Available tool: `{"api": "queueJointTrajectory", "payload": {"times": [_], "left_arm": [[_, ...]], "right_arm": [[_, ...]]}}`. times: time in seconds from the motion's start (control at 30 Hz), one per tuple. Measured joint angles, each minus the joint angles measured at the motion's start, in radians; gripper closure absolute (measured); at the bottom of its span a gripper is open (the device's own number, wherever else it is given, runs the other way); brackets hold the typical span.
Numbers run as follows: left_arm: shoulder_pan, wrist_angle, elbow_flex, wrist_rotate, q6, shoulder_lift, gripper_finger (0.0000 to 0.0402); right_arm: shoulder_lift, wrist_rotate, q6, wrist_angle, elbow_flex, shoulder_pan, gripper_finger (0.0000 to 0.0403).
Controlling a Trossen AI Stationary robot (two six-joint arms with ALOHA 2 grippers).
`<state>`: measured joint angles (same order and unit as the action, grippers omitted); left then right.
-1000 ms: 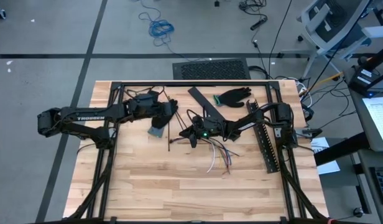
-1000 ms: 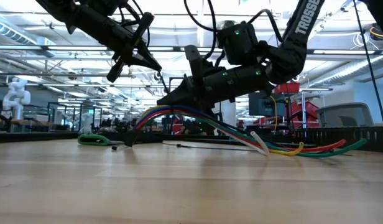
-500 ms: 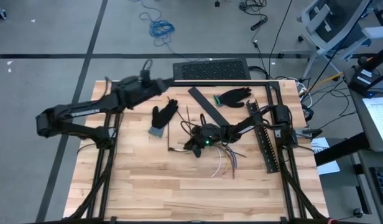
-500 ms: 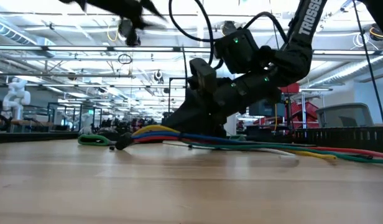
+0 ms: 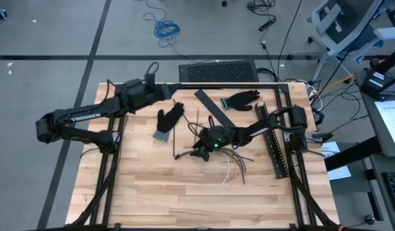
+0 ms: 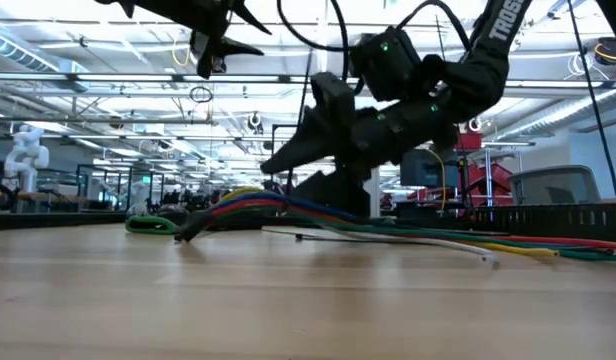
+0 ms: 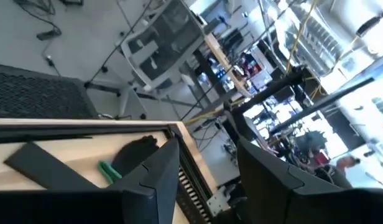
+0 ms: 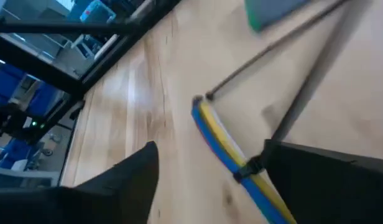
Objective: Ziptie cables
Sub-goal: Wrap the black zip tie on the cable
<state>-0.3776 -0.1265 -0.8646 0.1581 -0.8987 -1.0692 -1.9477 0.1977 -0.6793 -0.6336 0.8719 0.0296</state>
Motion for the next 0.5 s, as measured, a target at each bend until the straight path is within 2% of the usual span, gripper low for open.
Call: {"api": "queueJointTrajectory", "payload": {"times": [0.17, 0.23, 0.33, 0.5], "left_arm": [[0.000, 0.019, 0.001, -0.011, 0.067, 0.013, 0.0244], [0.005, 0.027, 0.001, -0.020, 0.104, 0.017, 0.0244], [0.018, 0.111, 0.000, -0.057, 0.169, 0.028, 0.0243], [0.119, 0.409, 0.021, -0.078, 0.204, 0.021, 0.0243]], "right_arm": [[0.116, -0.007, 0.057, -0.010, 0.001, 0.076, 0.0092], [0.189, -0.008, 0.117, 0.042, 0.002, 0.121, 0.0086], [0.327, -0.016, 0.248, 0.282, 0.003, 0.194, 0.0087], [0.587, -0.033, 0.440, 0.769, 0.004, 0.303, 0.0097]]}}
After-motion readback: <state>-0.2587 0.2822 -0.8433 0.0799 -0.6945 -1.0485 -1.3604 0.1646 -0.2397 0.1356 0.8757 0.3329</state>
